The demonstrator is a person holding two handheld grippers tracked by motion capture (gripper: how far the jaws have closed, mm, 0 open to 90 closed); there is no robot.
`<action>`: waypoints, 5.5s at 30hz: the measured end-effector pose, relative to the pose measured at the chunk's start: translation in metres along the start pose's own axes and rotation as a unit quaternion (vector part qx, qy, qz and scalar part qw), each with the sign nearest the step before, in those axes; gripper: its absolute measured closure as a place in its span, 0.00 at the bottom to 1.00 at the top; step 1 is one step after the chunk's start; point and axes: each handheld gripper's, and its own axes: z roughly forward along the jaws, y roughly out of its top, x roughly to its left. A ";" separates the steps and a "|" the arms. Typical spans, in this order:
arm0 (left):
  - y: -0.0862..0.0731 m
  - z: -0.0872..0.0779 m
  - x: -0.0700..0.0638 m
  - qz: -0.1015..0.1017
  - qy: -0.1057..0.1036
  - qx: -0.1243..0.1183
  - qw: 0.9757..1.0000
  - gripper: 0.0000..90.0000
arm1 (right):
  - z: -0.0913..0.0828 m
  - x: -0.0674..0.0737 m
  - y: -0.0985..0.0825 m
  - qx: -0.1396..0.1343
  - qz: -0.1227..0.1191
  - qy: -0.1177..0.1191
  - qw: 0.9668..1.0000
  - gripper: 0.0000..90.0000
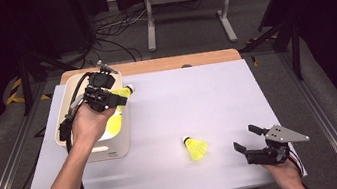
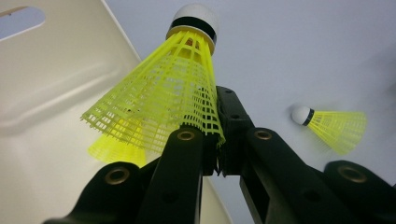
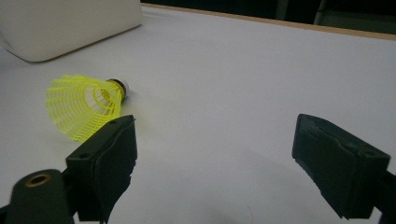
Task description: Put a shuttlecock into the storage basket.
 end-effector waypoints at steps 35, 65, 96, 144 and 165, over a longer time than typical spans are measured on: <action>-0.007 0.004 0.031 -0.044 0.021 0.002 0.999 0.98 | 0.001 0.000 0.000 0.001 0.000 0.000 1.000 0.16; -0.010 0.023 0.053 -0.079 0.030 0.011 0.996 0.98 | 0.000 0.001 0.000 0.001 -0.004 0.001 1.000 0.16; -0.006 0.050 0.070 -0.091 0.054 0.037 0.994 0.98 | 0.000 0.001 0.000 0.002 -0.004 0.002 1.000 0.16; 0.002 0.076 0.083 -0.115 0.042 0.077 0.989 0.74 | -0.001 0.001 0.000 -0.002 0.000 0.004 1.000 0.16; -0.005 0.048 0.071 -0.105 0.045 0.049 0.992 0.56 | 0.000 0.001 0.000 0.001 -0.004 0.004 1.000 0.16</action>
